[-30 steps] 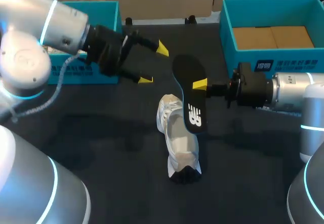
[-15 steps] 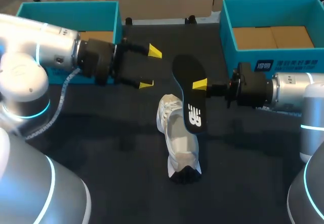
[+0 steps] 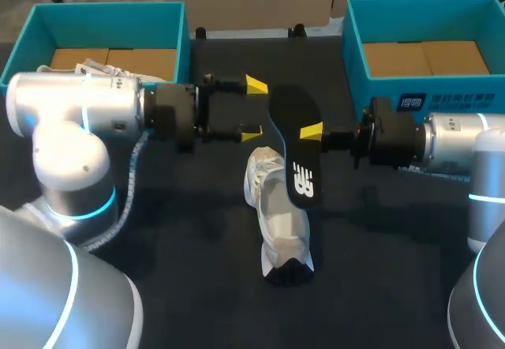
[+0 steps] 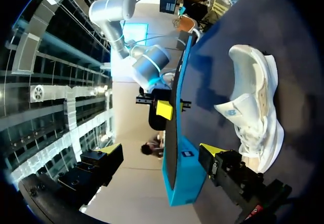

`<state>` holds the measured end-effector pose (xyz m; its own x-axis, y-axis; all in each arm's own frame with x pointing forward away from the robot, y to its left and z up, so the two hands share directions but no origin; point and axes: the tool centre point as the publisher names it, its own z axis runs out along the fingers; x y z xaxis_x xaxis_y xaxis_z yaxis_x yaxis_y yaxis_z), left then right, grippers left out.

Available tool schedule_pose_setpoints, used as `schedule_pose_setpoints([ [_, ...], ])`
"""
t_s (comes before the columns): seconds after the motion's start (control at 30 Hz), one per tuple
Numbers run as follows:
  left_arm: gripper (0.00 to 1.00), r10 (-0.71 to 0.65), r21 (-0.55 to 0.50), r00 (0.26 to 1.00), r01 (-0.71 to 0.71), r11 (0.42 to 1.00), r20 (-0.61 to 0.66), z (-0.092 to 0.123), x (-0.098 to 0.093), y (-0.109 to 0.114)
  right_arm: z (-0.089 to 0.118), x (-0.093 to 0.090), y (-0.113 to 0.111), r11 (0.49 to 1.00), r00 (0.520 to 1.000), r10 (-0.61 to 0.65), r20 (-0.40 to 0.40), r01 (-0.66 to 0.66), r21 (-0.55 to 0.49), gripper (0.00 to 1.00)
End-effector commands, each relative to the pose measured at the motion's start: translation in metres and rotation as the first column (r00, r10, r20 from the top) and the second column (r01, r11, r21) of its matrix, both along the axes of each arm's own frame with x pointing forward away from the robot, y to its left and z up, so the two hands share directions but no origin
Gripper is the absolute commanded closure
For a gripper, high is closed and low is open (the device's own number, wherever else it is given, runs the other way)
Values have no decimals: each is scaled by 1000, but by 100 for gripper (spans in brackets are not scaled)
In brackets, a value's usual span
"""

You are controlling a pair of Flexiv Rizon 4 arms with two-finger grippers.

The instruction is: Take the shoe out of the shoebox, open the shoe tongue, remove and reinsert the insole, then place the shoe into the shoebox

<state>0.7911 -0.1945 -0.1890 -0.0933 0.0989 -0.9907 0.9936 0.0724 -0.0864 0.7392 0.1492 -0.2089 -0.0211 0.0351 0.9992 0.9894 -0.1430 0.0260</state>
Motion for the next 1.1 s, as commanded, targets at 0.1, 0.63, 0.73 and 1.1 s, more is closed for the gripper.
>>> schedule_pose_setpoints([
  [0.1, 0, 85, -28, 996, -85, 996, 11, -6, -12, -17, 0, -1, 1, 1000, 1000, -2, 0, 2, -1, 100],
  [0.63, 55, 101, -30, 995, -101, 994, -4, -20, -9, -43, 0, -1, 1, 1000, 1000, -2, 0, 2, -1, 100],
  [0.73, 56, 115, -36, 993, -115, 993, -3, -21, -9, -46, 0, -1, 1, 1000, 1000, -2, 0, 2, -1, 100],
  [1.1, 72, 177, -40, 984, -177, 983, -4, -23, -5, -54, 0, -1, 1, 1000, 1000, -2, 0, 2, -1, 100],
])
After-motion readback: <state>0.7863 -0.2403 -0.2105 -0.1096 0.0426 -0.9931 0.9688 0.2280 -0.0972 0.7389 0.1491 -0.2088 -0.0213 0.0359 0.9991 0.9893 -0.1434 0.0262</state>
